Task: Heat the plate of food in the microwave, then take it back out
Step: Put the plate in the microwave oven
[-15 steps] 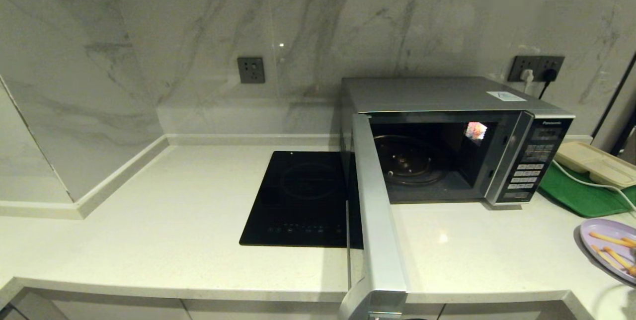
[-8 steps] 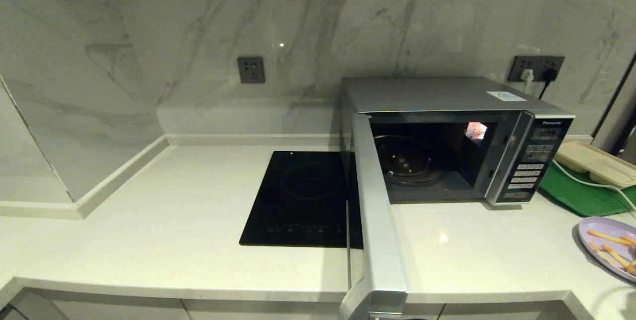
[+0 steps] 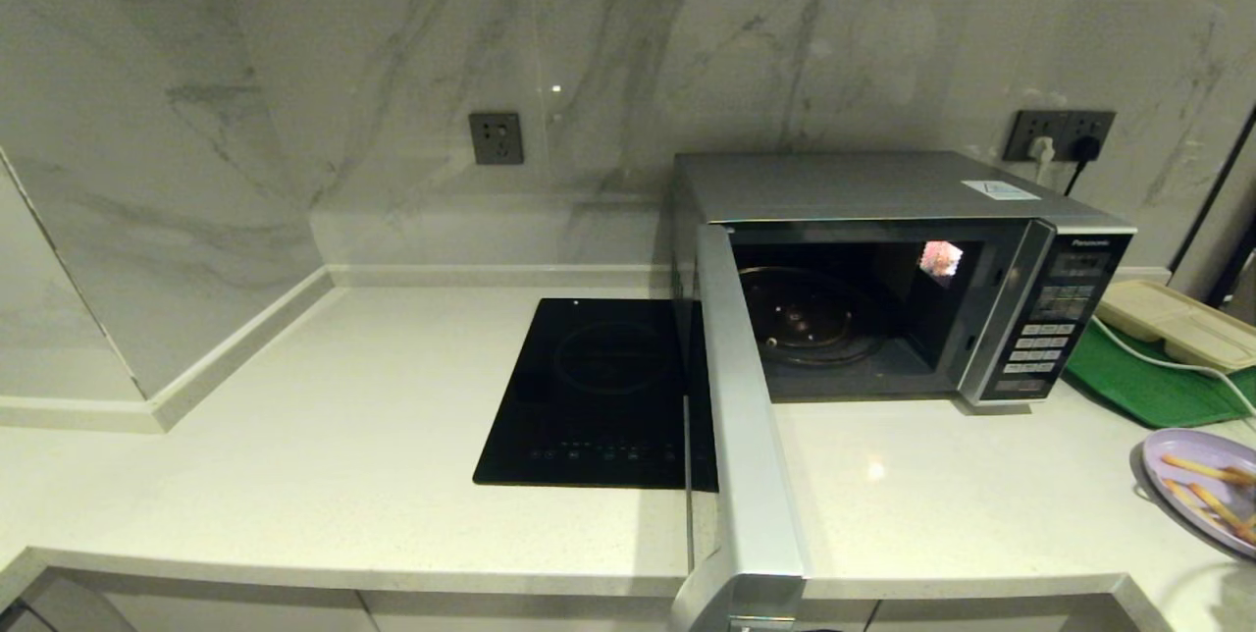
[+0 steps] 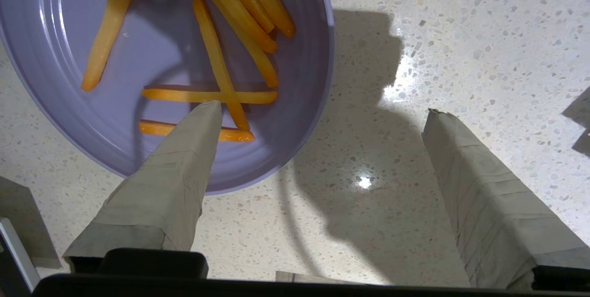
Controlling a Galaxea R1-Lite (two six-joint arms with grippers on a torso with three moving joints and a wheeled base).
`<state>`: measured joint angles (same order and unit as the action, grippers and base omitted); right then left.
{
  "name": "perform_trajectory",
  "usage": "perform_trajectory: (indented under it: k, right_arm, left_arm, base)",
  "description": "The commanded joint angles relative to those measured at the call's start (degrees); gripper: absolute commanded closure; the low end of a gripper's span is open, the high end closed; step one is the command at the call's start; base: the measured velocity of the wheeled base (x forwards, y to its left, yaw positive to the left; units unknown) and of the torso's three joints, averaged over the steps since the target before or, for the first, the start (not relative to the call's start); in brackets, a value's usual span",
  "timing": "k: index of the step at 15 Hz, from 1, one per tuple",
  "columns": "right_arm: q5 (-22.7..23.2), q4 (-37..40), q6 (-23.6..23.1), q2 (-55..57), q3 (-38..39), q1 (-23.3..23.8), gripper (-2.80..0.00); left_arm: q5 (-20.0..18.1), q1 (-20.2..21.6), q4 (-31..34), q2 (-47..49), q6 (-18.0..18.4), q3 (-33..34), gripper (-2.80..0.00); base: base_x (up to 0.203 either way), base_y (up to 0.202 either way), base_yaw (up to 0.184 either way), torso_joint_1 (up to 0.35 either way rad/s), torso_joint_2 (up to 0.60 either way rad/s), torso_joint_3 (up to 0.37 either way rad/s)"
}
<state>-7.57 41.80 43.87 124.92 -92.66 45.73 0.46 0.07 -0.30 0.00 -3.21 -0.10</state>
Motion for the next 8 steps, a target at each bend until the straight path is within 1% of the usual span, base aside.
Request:
perform_trajectory:
  k: [1,4,6,8]
  right_arm:
    - [0.01,0.3,0.69,1.02,-0.34,0.06,-2.8]
    - [-0.03,0.3,3.76,0.56,2.71,0.15,-2.8]
    - [-0.03,0.3,8.15,-0.17,3.97,-0.2,-2.8]
    - [0.03,0.26,9.13,-2.56,4.4,-1.1,-2.8]
  left_arm:
    - [0.0,0.01,-0.05,0.0,-0.04,0.01,0.0]
    - [0.06,0.01,-0.05,0.0,-0.04,0.01,0.0]
    - [0.0,0.01,-0.05,0.0,-0.04,0.01,0.0]
    - [-0.02,0.01,-0.05,0.0,0.2,0.01,0.0]
  base:
    - [0.0,0.0,0.0,0.0,0.0,0.0]
    - [0.0,0.0,0.0,0.0,0.0,0.0]
    - [0.0,0.0,0.0,0.0,0.0,0.0]
    - [0.0,0.0,0.0,0.0,0.0,0.0]
